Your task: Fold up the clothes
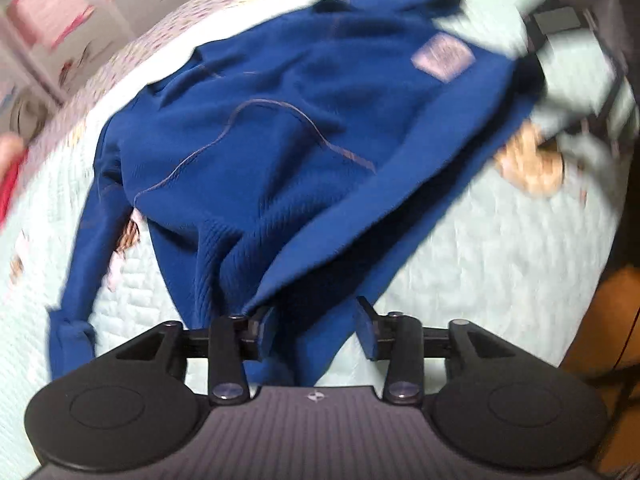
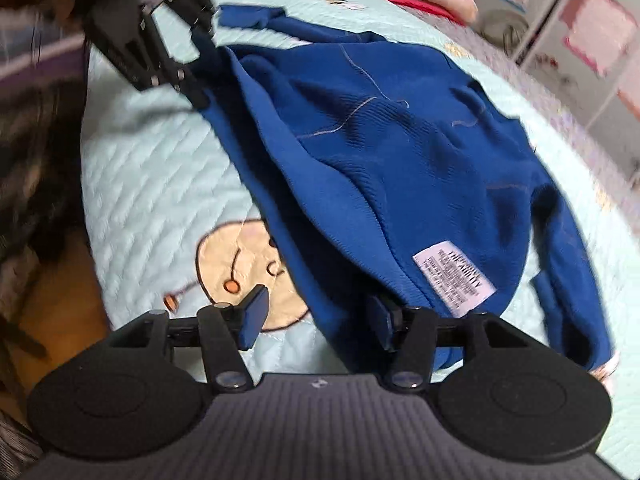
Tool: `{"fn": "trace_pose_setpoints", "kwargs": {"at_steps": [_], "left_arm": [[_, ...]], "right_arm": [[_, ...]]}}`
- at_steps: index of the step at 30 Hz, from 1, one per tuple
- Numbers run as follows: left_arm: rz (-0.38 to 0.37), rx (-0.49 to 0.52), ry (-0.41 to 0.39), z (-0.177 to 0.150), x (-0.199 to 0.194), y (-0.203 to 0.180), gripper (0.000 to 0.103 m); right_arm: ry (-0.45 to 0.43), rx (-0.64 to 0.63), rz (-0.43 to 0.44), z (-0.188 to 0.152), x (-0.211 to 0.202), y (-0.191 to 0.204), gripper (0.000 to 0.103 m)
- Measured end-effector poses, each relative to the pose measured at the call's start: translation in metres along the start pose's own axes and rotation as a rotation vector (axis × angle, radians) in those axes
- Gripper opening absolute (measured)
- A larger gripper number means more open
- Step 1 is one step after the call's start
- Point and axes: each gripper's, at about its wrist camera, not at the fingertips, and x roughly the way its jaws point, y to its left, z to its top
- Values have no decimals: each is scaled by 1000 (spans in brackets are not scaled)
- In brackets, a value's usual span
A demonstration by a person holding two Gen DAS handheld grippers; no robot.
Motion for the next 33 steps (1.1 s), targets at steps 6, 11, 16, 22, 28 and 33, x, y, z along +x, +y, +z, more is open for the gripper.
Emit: {"fn": "trace_pose_setpoints", "kwargs": {"at_steps": [6,11,16,22,28,33], "left_arm": [[-7,229,26,-4,-4,-10,50],[12,346,14,-10,-4,-21,52],[77,415,-3,-16,0,-34,53],[108,369,14,-2,6,-35,53],[184,388,-22,5,13,-45,53],[206,370,-39,9,15,-51,39]], "right_arm": [[19,-144,-76,3,7,10,65],[29,-193,-99,5,8,14,65],[31,-208,-133,8,13,17,66],[24,-208,-175,14,19,20,66],[-25,-261,-230,10,20,30,65],[-70,-236,-245,10,21,30,64]]}}
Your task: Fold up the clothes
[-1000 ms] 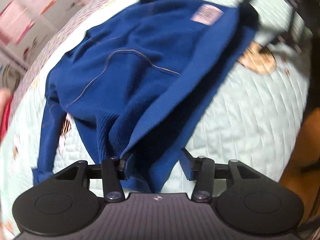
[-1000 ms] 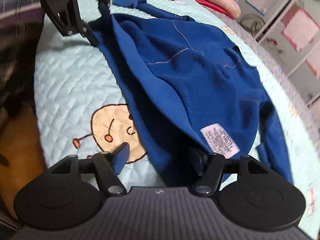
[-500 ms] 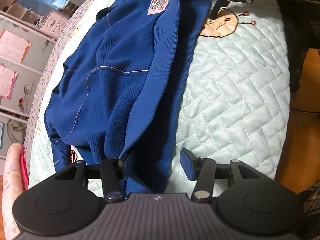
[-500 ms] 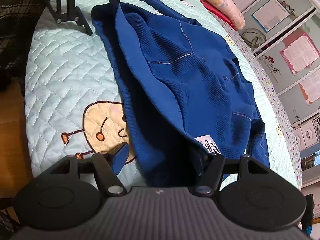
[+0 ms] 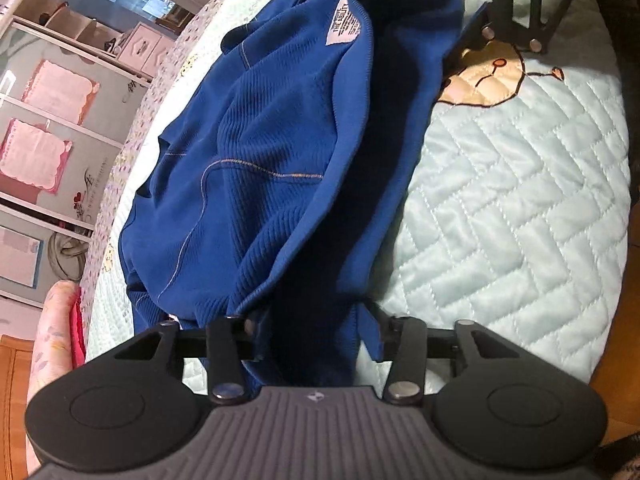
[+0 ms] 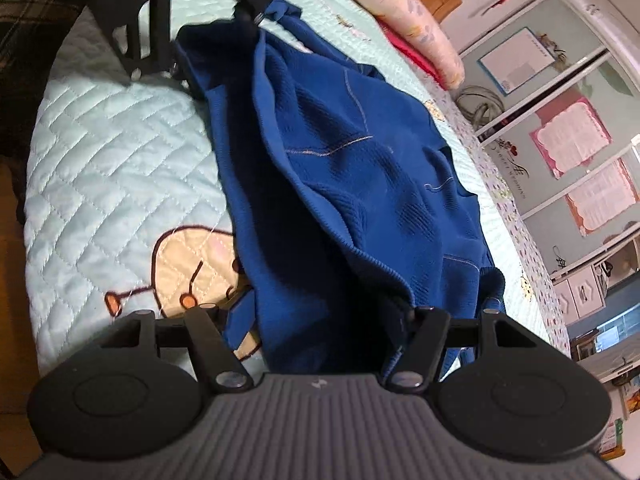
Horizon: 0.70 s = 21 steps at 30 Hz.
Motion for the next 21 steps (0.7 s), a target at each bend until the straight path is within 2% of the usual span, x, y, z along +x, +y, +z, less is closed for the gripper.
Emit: {"fn": "trace_pose_setpoints", "kwargs": {"at_steps": [3,4,6,8,10,12,15,16,18,21], "left_arm": [[8,3,-2,4,2,-2,29],[8,3,-4,5,3,-3,25],[1,-17,-7,6,4,1,12],[-22,-53,-13,5,5,11,9],[-76,-118,-19,4,4,29,8],[-141,-190,-25,2,-4,48,8],[-217,-233,-50,-8,-34,68,7],[-225,-210,-35,-14,-36,64,7],[-236,-148,8,-23,-32,49,7],[-239,-135,42,-23,-23,27,1]], "right_arm": [[-16,25,13,2,2,0,48],[-20,21,14,4,2,2,40],[-24,6,13,6,3,6,36],[-28,12,25,7,3,4,24],[-23,45,62,8,1,-6,10],[-9,73,118,11,-3,-17,9],[-13,111,224,13,-23,-32,8],[-12,121,263,12,-29,-35,0],[-4,127,336,6,-34,-33,0],[7,100,300,4,-26,-19,0]]}}
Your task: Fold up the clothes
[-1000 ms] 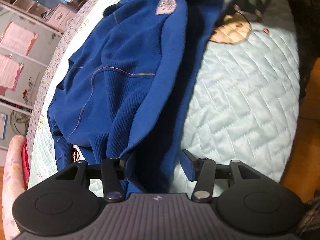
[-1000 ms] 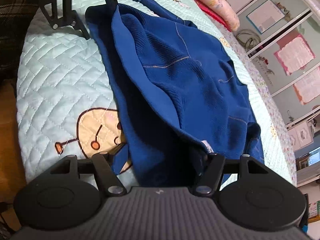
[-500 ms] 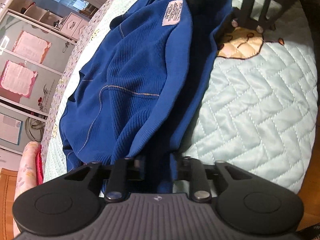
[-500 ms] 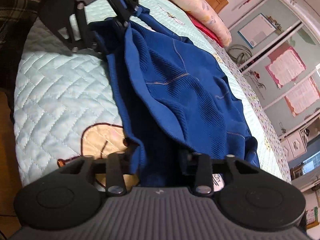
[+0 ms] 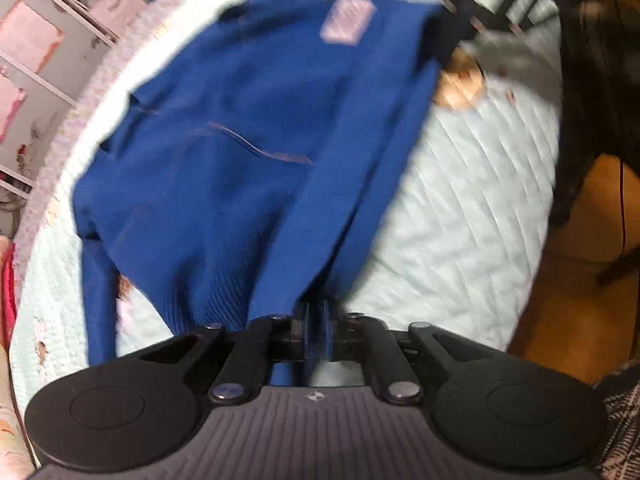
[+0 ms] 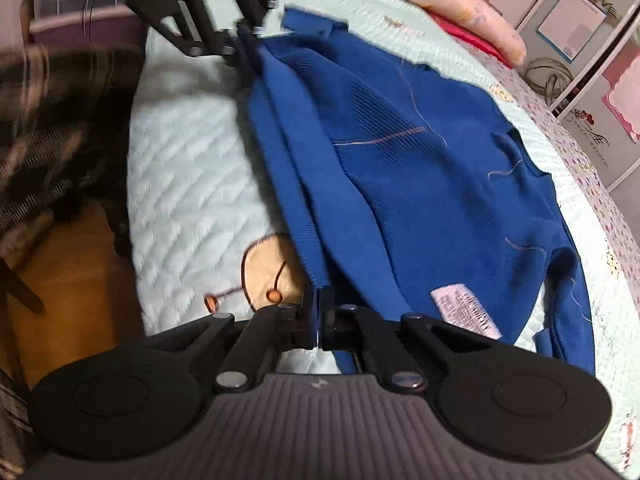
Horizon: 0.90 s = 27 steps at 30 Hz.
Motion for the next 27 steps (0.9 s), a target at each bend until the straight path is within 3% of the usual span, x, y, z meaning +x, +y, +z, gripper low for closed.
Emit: {"fn": "trace_pose_setpoints", "kwargs": {"at_steps": [4,9,10,11,13,14,17,19,21,24,27], "left_arm": [[30,-54,-22,-1,4,-4,1],[44,-31,-38,-6,0,-10,5],[41,-34,-48,-6,-3,-12,5],[34,-41,-57,-7,-6,-13,7],[34,-41,-75,-4,-7,-16,21],[38,-34,-86,-3,-7,-19,27],[33,-22,-92,3,1,-23,27],[0,-50,-93,7,3,-21,21],[-55,-91,-82,10,5,-17,3],[-64,-130,-82,14,10,-17,2],[-39,-139,-93,17,12,-21,3]], "right_arm": [[-13,-17,-40,6,2,13,0],[-19,-54,-62,-1,2,25,3],[-25,-57,-74,-1,1,25,10],[-33,-58,-90,-2,0,24,23],[-50,-61,-123,-4,-3,24,36],[-51,-55,-125,-5,-3,22,38],[-34,-32,-99,-5,3,18,37],[-24,-18,-94,-3,8,18,34],[-17,-1,-99,-2,12,19,34],[-20,-2,-132,2,18,26,33],[-20,28,-136,4,20,31,23]]}}
